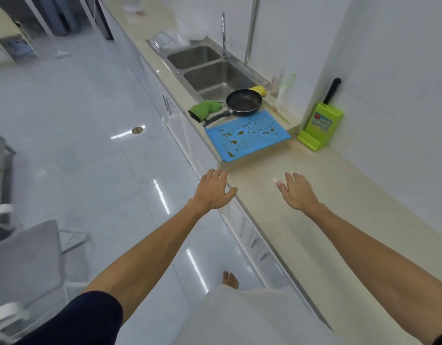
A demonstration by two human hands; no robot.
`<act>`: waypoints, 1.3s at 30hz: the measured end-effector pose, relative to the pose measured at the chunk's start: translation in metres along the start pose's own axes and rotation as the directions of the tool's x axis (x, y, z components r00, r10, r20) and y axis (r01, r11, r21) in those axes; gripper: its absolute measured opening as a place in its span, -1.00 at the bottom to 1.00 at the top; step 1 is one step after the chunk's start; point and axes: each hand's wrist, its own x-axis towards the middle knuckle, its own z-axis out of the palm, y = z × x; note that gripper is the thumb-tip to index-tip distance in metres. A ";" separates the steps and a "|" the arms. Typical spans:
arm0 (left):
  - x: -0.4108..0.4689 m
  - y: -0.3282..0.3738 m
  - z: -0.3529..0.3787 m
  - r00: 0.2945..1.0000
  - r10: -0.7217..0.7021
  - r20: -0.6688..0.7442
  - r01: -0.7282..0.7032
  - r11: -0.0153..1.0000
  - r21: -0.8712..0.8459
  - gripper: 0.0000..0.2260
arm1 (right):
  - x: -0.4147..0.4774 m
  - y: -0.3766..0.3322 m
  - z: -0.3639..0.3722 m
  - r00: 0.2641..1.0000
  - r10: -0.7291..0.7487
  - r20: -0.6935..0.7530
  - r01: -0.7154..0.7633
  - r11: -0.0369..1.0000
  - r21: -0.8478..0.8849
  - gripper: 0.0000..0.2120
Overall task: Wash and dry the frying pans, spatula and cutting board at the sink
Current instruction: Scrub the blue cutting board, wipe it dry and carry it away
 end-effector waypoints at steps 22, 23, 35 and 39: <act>0.271 -0.189 -0.029 0.989 0.014 0.148 0.004 0.993 -0.119 -0.31 | 0.286 -0.141 0.011 0.982 0.131 0.135 -0.146 0.983 0.108 -0.44; 0.278 -0.194 -0.026 0.987 0.022 0.159 -0.002 0.992 -0.128 -0.33 | 0.294 -0.142 0.013 0.979 0.161 0.124 -0.175 0.979 0.108 -0.45; 0.314 -0.203 0.013 0.959 -0.110 0.261 0.180 0.948 -0.263 -0.43 | 0.350 -0.096 0.016 0.950 0.296 0.100 -0.303 0.951 0.060 -0.51; 0.315 -0.192 0.031 0.924 -0.249 0.289 0.357 0.833 -0.423 -0.43 | 0.380 -0.057 0.022 0.945 0.321 0.056 -0.323 0.945 0.044 -0.53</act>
